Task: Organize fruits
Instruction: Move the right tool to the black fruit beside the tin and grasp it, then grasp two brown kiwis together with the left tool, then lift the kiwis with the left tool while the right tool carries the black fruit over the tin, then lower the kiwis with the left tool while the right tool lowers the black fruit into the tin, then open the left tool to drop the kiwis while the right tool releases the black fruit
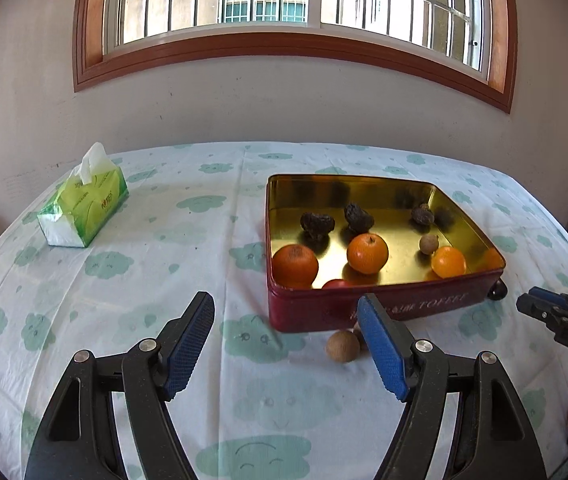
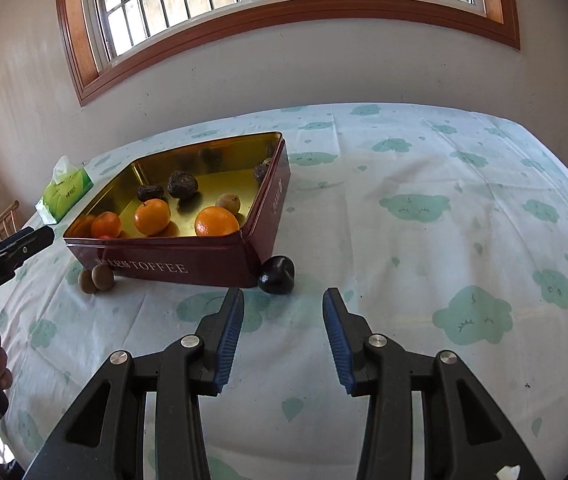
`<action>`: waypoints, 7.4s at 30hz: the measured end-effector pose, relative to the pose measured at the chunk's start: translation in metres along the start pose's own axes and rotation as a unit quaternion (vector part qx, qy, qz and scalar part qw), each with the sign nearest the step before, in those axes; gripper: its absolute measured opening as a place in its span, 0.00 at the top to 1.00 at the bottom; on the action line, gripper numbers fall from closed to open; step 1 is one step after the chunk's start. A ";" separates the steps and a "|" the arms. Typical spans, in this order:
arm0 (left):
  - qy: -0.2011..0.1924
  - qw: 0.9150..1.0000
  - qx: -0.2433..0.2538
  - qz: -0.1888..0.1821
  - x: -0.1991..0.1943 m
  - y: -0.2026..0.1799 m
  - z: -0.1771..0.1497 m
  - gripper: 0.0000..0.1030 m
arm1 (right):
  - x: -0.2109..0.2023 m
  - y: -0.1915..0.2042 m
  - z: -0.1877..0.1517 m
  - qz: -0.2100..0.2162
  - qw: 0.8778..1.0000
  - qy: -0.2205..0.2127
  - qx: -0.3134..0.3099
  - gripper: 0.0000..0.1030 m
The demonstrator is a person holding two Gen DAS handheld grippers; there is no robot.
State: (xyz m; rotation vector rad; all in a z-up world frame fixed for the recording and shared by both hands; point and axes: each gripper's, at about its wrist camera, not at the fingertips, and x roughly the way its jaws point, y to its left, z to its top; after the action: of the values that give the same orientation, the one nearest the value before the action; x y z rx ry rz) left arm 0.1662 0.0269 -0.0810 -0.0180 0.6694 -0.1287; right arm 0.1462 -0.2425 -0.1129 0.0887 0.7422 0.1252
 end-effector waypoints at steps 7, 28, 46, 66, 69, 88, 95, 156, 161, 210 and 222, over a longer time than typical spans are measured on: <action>0.025 0.999 0.007 -0.019 -0.012 0.003 -0.027 0.28 | 0.028 0.009 0.013 0.013 0.998 0.037 -0.039 0.52; 0.078 0.994 0.033 -0.070 0.050 -0.037 -0.003 0.36 | 0.005 0.035 -0.018 0.064 0.997 0.044 -0.022 0.77; 0.047 0.997 -0.003 -0.063 0.011 -0.042 -0.019 0.60 | -0.004 0.047 -0.016 0.066 0.997 0.021 -0.016 0.77; -0.009 1.000 -0.022 0.002 -0.046 -0.031 -0.006 0.59 | -0.051 0.068 -0.011 0.062 0.997 -0.030 -0.023 0.77; -0.015 1.000 -0.019 0.004 -0.051 -0.032 -0.003 0.59 | -0.056 0.070 -0.008 0.062 0.997 -0.035 -0.026 0.77; -0.037 0.999 -0.005 0.008 -0.058 -0.038 0.021 0.59 | -0.068 0.082 0.018 0.059 0.995 -0.066 -0.043 0.77; -0.041 0.999 -0.001 0.006 -0.052 -0.041 0.032 0.59 | -0.066 0.084 0.028 0.056 0.995 -0.073 -0.045 0.77; -0.021 0.999 0.023 0.011 0.054 -0.042 0.075 0.59 | 0.005 0.073 0.067 0.046 0.996 -0.070 -0.027 0.77; -0.023 0.999 0.025 0.012 0.059 -0.041 0.076 0.59 | 0.013 0.073 0.069 0.046 0.996 -0.069 -0.026 0.77; -0.040 0.999 0.028 0.020 0.083 -0.034 0.087 0.59 | 0.051 0.069 0.073 0.037 0.997 -0.065 -0.010 0.77; -0.042 0.999 0.028 0.021 0.085 -0.032 0.086 0.59 | 0.057 0.069 0.073 0.035 0.997 -0.063 -0.009 0.77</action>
State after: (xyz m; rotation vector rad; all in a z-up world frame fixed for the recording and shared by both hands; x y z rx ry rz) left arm 0.2822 -0.0181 -0.0639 0.0434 0.5823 -0.1057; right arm 0.2311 -0.1683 -0.0887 0.1046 0.6128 0.1917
